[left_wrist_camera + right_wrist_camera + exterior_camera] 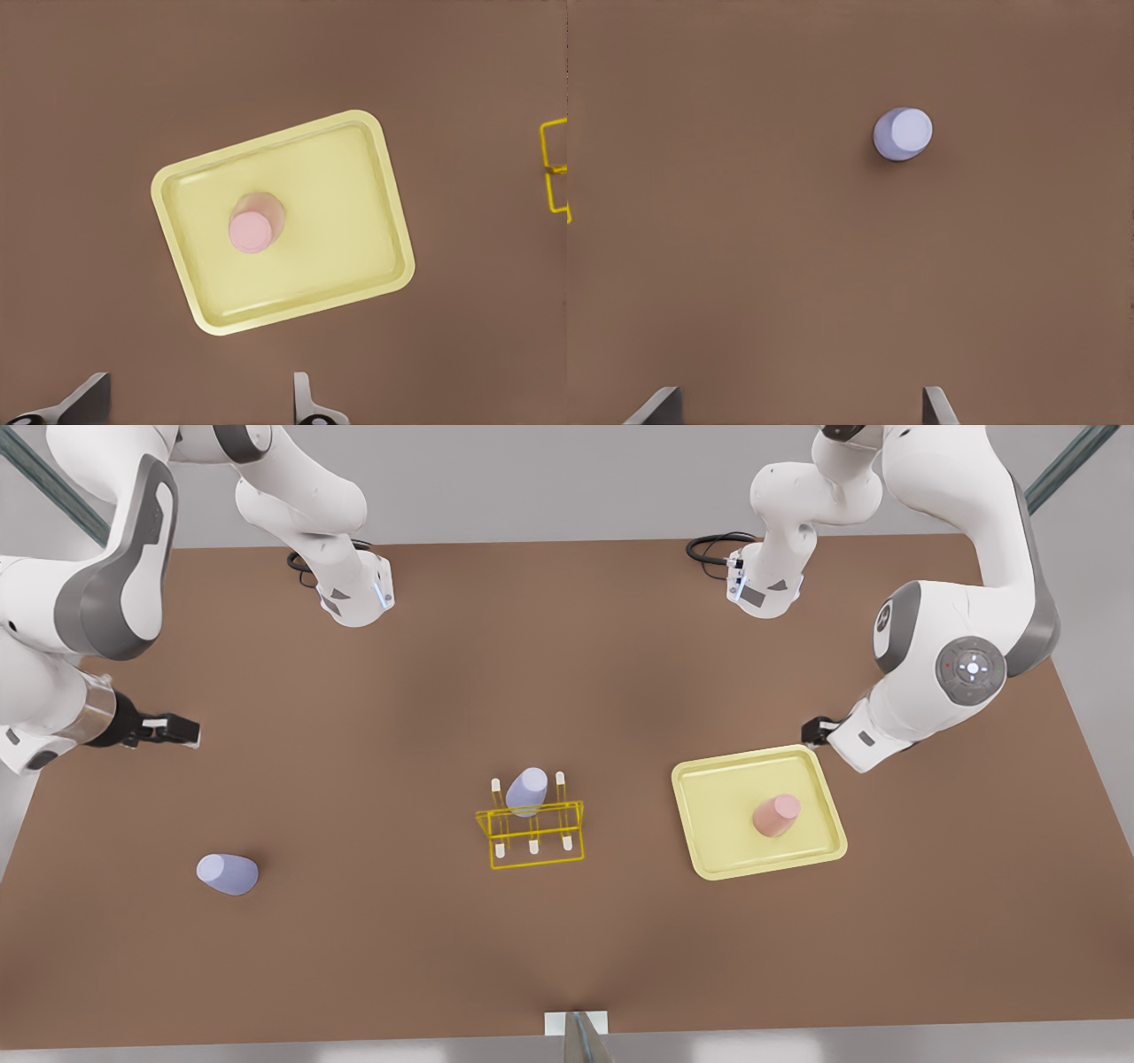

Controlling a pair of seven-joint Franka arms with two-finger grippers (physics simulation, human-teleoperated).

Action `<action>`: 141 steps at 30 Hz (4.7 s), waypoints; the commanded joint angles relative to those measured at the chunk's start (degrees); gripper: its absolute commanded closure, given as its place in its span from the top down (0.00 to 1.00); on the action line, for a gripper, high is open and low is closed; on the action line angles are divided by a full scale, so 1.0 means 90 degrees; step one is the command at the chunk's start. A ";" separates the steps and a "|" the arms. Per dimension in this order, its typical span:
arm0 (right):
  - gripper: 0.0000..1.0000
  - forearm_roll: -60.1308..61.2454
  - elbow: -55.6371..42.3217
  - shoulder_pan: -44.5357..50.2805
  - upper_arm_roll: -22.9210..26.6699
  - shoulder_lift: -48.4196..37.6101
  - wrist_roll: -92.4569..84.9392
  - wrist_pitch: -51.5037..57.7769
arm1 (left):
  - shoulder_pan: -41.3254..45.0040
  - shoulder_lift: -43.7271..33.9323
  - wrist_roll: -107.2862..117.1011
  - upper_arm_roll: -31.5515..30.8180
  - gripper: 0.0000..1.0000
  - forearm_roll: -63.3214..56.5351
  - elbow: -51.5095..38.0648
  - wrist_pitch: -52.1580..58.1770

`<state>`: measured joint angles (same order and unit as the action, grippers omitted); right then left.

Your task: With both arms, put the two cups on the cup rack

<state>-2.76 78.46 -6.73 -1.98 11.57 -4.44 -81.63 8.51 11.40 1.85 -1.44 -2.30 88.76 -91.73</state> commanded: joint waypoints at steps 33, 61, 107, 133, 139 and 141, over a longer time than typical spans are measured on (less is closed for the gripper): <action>1.00 0.0062 0.0501 -0.0844 0.0006 0.3676 -0.1821 -0.5617 | 0.0070 0.2162 -0.0157 0.0306 0.86 0.0402 0.2306 -0.4944; 1.00 0.0062 0.1594 -0.0971 -0.0024 0.3432 -0.1997 -0.6574 | 0.0578 0.3177 0.2665 -0.0963 0.81 0.0842 -0.2254 -0.2229; 0.87 0.1136 0.0637 -0.0073 -0.3041 0.3021 -0.2173 -0.6311 | 0.0217 0.0179 0.0195 -0.0709 1.00 -0.0330 -0.0125 0.0183; 0.87 0.1830 0.0383 0.0396 -0.3324 0.3373 -0.2583 -0.5315 | 0.0188 0.0833 0.0195 -0.0739 1.00 0.0197 -0.0213 -0.0159; 0.87 0.1820 0.0403 0.0523 -0.3315 0.3451 -0.2661 -0.5344 | 0.0197 0.0863 0.0205 -0.0749 1.00 0.0207 -0.0213 -0.0149; 0.87 0.1801 0.0393 0.0553 -0.3315 0.3500 -0.2671 -0.5373 | 0.0197 0.0863 0.0205 -0.0749 1.00 0.0207 -0.0213 -0.0149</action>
<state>13.47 82.07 -1.90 -31.80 42.97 -26.15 -130.15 10.29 19.22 6.02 -8.16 -0.41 86.86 -92.90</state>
